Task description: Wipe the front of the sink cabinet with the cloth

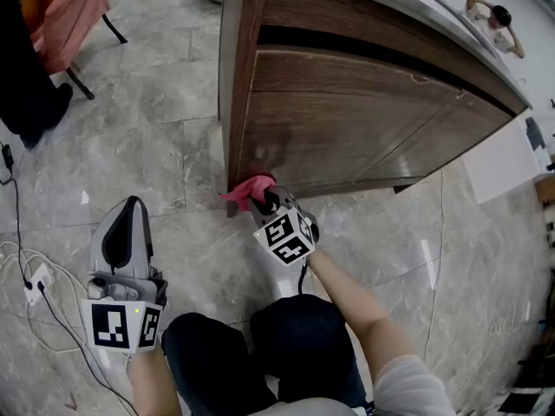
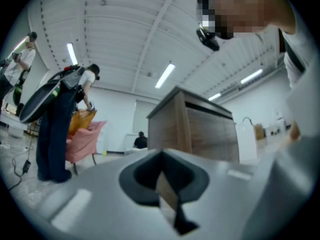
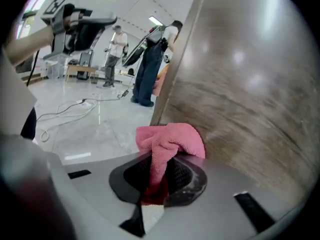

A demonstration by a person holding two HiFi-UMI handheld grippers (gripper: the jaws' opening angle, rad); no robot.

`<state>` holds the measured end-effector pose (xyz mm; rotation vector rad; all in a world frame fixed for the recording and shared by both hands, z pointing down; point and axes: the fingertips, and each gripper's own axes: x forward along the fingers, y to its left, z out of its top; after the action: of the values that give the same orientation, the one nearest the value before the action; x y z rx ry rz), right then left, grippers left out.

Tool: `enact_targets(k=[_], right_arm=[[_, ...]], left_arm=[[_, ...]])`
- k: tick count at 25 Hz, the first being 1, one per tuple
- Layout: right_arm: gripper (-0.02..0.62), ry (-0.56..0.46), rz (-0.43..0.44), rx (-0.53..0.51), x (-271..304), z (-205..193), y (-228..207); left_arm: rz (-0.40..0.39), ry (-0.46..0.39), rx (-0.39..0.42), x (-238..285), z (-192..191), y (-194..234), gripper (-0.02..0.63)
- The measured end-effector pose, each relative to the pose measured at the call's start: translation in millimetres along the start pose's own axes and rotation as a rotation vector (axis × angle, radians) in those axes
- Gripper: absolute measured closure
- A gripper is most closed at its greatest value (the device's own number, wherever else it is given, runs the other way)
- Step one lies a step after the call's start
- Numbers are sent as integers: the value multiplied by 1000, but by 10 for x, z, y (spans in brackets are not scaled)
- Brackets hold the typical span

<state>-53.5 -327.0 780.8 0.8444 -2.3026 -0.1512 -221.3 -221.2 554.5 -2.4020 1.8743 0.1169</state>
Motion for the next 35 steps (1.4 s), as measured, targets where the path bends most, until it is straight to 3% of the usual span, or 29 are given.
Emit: enact_targets(k=[8, 14, 18, 25, 35], right_arm=[[549, -129, -97, 172, -516, 238, -487], [549, -199, -247, 261, -1121, 590, -859], [549, -209, -268, 260, -1485, 837, -936], [549, -245, -294, 399, -2358, 1453, -1208], [549, -252, -395, 481, -3755, 2409, -1590]], left_arm=[[-50, 6, 26, 381, 83, -228, 601], [-107, 16, -22, 616, 509, -454, 601], [-145, 32, -37, 701, 830, -604, 601], [-167, 54, -55, 742, 1710, -754, 601], [-199, 53, -61, 687, 3298, -889, 601]])
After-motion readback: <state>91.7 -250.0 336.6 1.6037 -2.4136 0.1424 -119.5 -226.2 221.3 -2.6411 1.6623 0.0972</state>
